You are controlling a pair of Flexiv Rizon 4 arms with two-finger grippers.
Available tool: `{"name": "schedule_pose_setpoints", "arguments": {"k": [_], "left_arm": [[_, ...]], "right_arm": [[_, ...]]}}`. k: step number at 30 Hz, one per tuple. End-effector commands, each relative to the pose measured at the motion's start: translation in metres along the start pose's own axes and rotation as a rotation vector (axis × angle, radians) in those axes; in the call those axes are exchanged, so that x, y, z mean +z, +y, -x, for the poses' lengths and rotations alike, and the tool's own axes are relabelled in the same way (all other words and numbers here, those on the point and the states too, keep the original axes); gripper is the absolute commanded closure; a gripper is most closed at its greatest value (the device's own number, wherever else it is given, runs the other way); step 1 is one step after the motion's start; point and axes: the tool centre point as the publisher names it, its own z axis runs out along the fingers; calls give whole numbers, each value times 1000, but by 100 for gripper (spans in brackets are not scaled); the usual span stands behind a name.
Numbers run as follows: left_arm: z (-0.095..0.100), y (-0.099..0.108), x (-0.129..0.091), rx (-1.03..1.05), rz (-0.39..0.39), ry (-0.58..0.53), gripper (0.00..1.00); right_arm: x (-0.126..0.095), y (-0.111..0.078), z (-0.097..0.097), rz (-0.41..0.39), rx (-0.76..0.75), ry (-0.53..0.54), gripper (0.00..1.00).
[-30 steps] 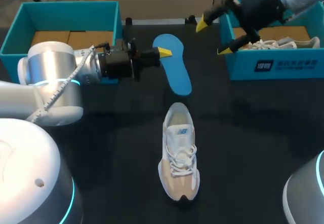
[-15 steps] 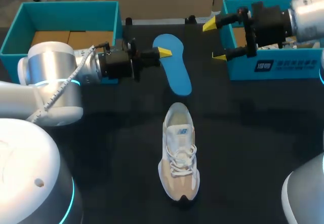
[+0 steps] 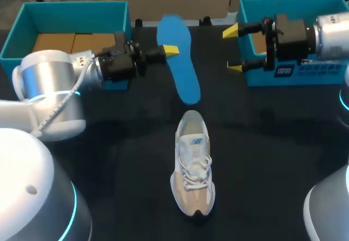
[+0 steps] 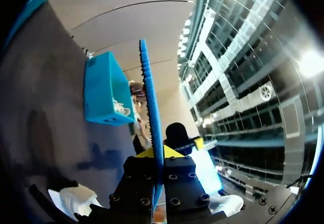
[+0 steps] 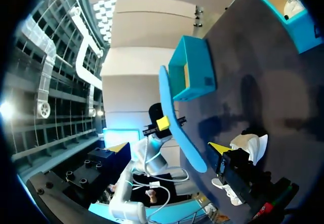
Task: Take the shoe out of the shoebox, open the shoe tongue, remove and reinsert the insole, then place the shoe into the shoebox
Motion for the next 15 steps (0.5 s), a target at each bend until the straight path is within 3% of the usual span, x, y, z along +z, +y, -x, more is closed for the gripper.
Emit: {"name": "schedule_pose_setpoints", "arguments": {"k": [1,10,14,15], "left_arm": [[-3,-3,-9,202,-18,72,100],[-19,-15,-14,734,-20,141,100],[-21,-24,-18,1048,-135,256,100],[-21,-24,-18,1048,-135,256,100]], "right_arm": [[4,3,3,-12,-3,26,0],[6,2,7,-57,3,86,0],[6,2,7,-57,3,86,0],[6,2,7,-57,3,86,0]]}}
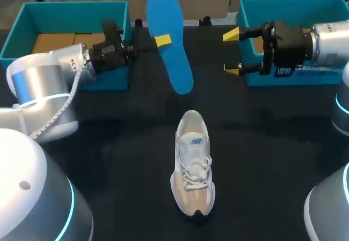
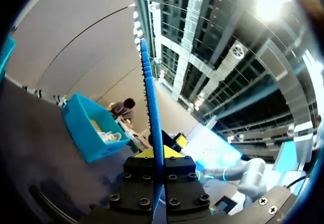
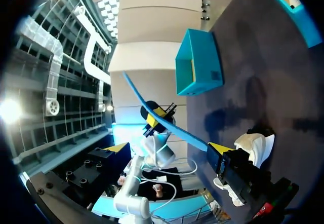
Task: Take the shoe out of the shoebox, open the shoe tongue, remove and reinsert the insole, then place the shoe into the shoebox
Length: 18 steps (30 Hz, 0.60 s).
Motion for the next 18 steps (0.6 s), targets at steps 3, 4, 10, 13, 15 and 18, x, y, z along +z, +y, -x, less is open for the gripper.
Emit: {"name": "schedule_pose_setpoints", "arguments": {"k": [3,4,10,13,15,18], "left_arm": [[6,-2,-4,569,-115,131,100],[6,-2,-4,569,-115,131,100],[1,-2,-4,665,-123,138,100],[-3,-8,-3,895,-118,154,100],[-5,-11,-2,1000,-91,172,100],[-12,-9,0,1321,-27,209,100]], "right_arm": [[2,2,-1,-2,0,-3,0],[2,2,-1,-2,0,-3,0],[2,2,-1,-2,0,-3,0],[2,2,-1,-2,0,-3,0],[2,2,-1,-2,0,-3,0],[2,2,-1,-2,0,-3,0]]}}
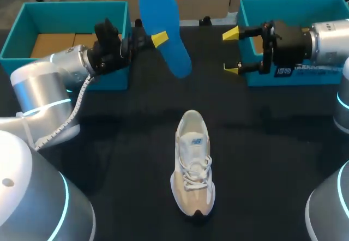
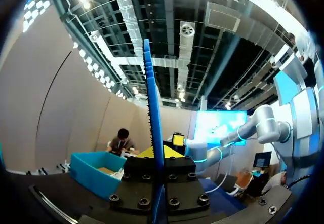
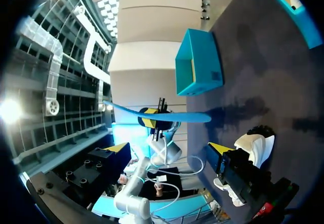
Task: Take the shoe out of the shoebox, open the shoe tongue, remove and reinsert the insole, then place the shoe into the shoebox
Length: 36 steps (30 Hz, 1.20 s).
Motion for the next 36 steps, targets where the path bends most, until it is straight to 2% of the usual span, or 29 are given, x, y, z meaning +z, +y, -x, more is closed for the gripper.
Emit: {"name": "schedule_pose_setpoints", "arguments": {"k": [1,3,15,17,19,23,24,26,36], "left_arm": [[-6,0,2,883,105,196,100],[-4,3,-2,1290,204,237,100],[-4,3,-2,1290,204,237,100],[-8,-2,-1,1446,195,254,100],[-11,-4,1,1669,214,286,100],[-12,-1,6,1927,259,378,100],[-11,3,7,2080,259,409,100],[-6,11,4,2254,215,519,100],[-6,11,4,2254,215,519,100]], "right_arm": [[1,0,0,1,1,-1,0],[1,0,0,1,1,-1,0],[1,0,0,1,1,-1,0],[1,0,0,1,1,-1,0],[1,0,0,1,1,-1,0],[1,0,0,1,1,-1,0],[1,0,0,1,1,-1,0],[1,0,0,1,1,-1,0],[1,0,0,1,1,-1,0]]}}
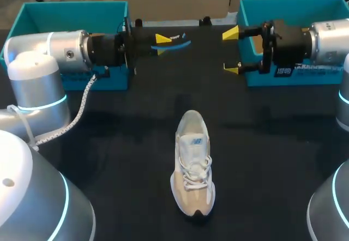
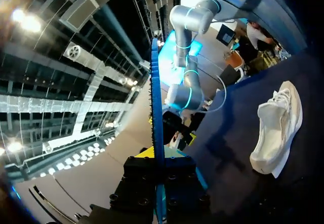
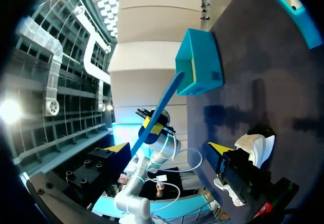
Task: Take the shoe out of the shoebox, open the shoe tongue, remove and reinsert the insole, then place the shoe into the shoebox
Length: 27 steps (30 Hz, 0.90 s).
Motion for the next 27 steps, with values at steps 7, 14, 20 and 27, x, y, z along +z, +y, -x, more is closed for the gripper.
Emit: {"name": "schedule_pose_setpoints", "arguments": {"k": [7,14,20,27], "left_arm": [[-1,10,6,1271,65,303,100],[-6,27,12,1317,50,351,100],[-8,32,13,1319,54,365,100],[-11,34,16,1295,46,364,100]], "right_arm": [[1,0,1,2,-1,-1,0],[1,0,1,2,-1,-1,0],[6,-2,1,-9,-24,-15,0],[23,-12,9,-23,-54,-18,0]]}}
